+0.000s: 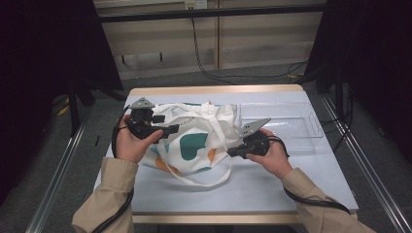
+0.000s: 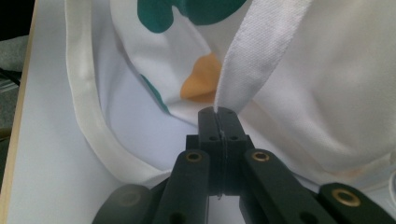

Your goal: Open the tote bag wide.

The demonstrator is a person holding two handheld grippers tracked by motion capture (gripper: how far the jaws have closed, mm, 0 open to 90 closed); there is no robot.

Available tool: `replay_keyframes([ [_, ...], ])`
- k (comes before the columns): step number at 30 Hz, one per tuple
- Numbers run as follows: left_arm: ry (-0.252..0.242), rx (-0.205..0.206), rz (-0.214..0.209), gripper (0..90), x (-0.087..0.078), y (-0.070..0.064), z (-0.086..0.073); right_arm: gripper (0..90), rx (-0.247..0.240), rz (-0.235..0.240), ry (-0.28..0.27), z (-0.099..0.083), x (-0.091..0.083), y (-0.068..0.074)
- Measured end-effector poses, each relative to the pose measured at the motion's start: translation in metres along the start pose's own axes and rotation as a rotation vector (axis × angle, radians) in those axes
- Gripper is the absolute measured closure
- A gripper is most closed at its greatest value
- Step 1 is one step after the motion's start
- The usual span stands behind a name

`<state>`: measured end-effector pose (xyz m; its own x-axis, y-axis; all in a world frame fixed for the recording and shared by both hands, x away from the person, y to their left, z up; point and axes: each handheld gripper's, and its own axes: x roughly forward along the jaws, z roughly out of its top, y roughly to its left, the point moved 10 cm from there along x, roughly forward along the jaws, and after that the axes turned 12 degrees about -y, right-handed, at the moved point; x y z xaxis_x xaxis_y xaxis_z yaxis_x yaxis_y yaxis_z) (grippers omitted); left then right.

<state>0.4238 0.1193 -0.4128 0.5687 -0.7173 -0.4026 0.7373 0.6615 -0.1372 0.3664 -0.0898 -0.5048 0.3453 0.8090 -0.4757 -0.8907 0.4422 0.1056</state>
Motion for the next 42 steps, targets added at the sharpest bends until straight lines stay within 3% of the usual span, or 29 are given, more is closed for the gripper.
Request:
replay_keyframes([
  [4,0.01,0.011,-0.026,42.0,0.007,-0.003,-0.001,90.0,0.01,-0.006,-0.004,-0.003,-0.004,0.0],
  [5,0.01,0.011,-0.026,47.9,0.007,-0.003,-0.001,90.0,0.01,-0.006,-0.004,-0.003,-0.004,0.0],
  [6,0.019,0.009,-0.038,60.1,0.008,-0.005,-0.002,90.0,0.011,-0.005,-0.004,-0.004,-0.005,-0.001],
  [7,0.025,-0.01,-0.07,65.3,0.008,-0.009,-0.004,90.0,0.011,-0.002,-0.006,-0.004,-0.005,0.0],
  [12,0.075,-0.069,-0.124,89.9,0.008,-0.019,-0.014,90.0,0.025,-0.019,-0.013,-0.003,-0.005,-0.003],
  [15,0.081,-0.067,-0.118,90.0,0.01,-0.019,-0.018,90.0,0.022,-0.018,-0.012,-0.002,-0.005,-0.003],
  [16,0.06,-0.078,-0.126,90.0,0.011,-0.019,-0.019,90.0,0.02,-0.015,-0.002,-0.003,-0.006,-0.002],
  [18,0.044,-0.072,-0.13,85.4,0.011,-0.017,-0.018,90.0,0.021,-0.014,-0.002,-0.003,-0.006,-0.002],
  [20,0.025,-0.066,-0.116,70.2,0.012,-0.016,-0.015,90.0,0.019,-0.013,-0.016,-0.002,-0.006,-0.002],
  [25,0.003,-0.022,-0.067,51.0,0.01,-0.012,-0.005,90.0,0.022,-0.006,-0.019,0.0,-0.006,-0.001],
  [27,-0.002,0.003,-0.057,48.1,0.011,-0.011,0.0,90.0,0.017,-0.002,-0.019,0.002,-0.006,0.001],
  [36,-0.009,0.019,-0.062,37.6,0.009,-0.02,0.006,90.0,0.055,-0.003,-0.06,0.011,-0.009,-0.004],
  [42,-0.044,0.034,-0.045,30.2,0.005,-0.018,0.014,90.0,0.014,0.008,-0.027,0.008,-0.006,0.002],
])
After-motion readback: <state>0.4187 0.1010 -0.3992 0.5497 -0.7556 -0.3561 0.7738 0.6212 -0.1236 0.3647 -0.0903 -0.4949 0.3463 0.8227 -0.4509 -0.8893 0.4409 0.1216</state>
